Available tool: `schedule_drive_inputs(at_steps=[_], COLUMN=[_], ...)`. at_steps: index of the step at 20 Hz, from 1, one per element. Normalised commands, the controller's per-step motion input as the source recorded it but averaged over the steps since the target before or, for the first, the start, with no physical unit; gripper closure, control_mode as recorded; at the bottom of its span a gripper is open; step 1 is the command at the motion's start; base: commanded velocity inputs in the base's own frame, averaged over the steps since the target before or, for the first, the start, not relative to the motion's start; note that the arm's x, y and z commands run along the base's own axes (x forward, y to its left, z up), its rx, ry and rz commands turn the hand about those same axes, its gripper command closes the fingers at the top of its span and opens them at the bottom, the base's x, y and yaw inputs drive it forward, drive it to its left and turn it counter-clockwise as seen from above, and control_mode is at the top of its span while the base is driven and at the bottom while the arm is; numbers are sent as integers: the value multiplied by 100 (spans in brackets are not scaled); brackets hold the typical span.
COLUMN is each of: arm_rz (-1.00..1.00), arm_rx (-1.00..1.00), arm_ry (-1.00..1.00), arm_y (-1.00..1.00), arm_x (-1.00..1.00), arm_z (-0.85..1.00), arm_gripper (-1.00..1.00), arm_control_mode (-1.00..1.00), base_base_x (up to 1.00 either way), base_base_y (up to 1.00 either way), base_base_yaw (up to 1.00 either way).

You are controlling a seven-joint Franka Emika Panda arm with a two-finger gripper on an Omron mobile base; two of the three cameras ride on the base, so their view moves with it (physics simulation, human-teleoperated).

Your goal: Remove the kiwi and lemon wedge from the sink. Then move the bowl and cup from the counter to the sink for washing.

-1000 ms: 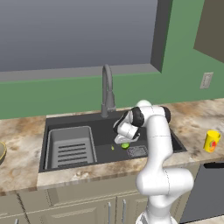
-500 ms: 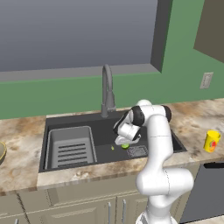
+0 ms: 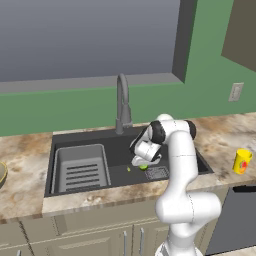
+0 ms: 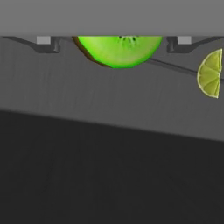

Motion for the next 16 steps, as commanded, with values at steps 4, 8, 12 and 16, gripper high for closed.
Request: schedule_drive_inputs(at_steps=[4,8,12,16], arm_rz=[-1,-2,-3,-4], arm_rx=[0,0,0,0], arm_ry=[0,0,0,2], arm_y=[0,0,0,1], arm_x=[0,-2,-5,-5], arm_z=[-11,-14,-17,-19], arm_gripper=[-100,-100,-100,100], arm_control_mode=[-100,-100,-100,-100], base_base_x=[0,0,0,0], base_base_y=[0,0,0,0], base_base_yaw=[0,0,0,0])
